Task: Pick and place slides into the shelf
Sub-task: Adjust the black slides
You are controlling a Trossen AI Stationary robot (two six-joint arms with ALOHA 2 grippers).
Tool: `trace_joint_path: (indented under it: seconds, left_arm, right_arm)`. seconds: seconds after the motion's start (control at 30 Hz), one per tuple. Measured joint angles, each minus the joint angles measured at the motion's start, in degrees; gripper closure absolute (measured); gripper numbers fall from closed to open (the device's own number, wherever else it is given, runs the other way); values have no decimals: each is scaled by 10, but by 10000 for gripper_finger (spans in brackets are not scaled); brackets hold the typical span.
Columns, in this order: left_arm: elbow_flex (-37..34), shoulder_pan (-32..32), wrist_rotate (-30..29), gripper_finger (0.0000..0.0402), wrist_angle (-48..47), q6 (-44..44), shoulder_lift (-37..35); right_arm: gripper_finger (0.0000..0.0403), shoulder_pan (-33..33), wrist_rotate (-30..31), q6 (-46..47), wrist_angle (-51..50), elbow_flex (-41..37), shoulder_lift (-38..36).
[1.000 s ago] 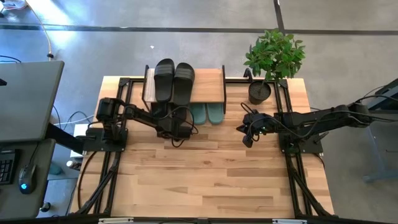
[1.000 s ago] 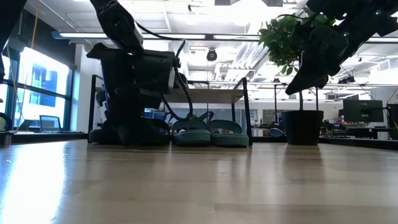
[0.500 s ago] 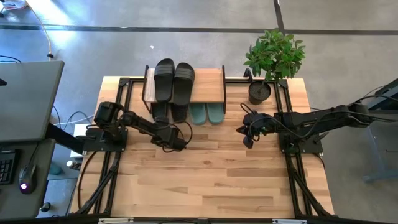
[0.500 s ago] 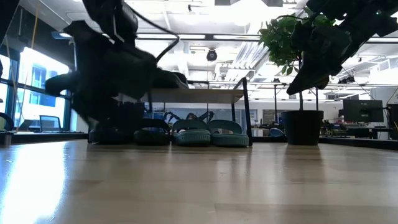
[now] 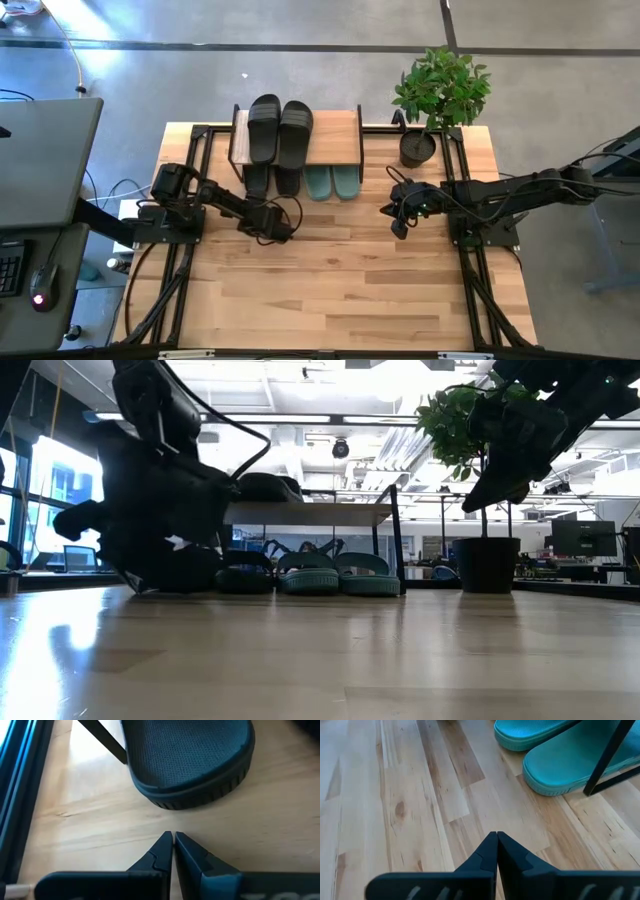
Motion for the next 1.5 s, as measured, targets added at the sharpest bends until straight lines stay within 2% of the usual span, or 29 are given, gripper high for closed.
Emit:
trace_joint_path:
  seconds: [0.23, 0.5, 0.83, 1.07, 1.13, 1.23, 1.27, 1.33, 1.43, 1.5]
  left_arm:
    - [-10, 24, -20, 390, 32, 42, -2]
    - [-10, 32, -19, 390, 35, 45, -3]
    - [-7, -20, 5, 389, 42, 44, -32]
    - [-7, -77, -7, 389, 54, 43, -63]
    - [-7, -93, -18, 389, 66, 43, -70]
    - [-7, -117, -38, 389, 79, 43, -78]
    - [-7, -123, -42, 389, 84, 43, -79]
    - [-7, -135, -42, 389, 83, 43, -83]
    - [-7, -149, -42, 389, 91, 43, -83]
    - [-7, -157, -42, 389, 91, 43, -83]
  right_arm:
    - [403, 0, 1, 2, 0, 0, 0]
    - [403, 0, 3, 7, -2, 0, 0]
    - [403, 0, 3, 17, -4, 0, 0]
    - [403, 0, 2, 31, -3, 0, 0]
    - [403, 0, -9, 45, 42, -19, -1]
    - [403, 1, -29, 90, 161, -88, 0]
    - [403, 3, -22, 108, 203, -113, 0]
    - [403, 17, 37, 146, 261, -154, 0]
    - [403, 50, 155, 176, 275, -177, 2]
    - [403, 66, 202, 187, 267, -173, 14]
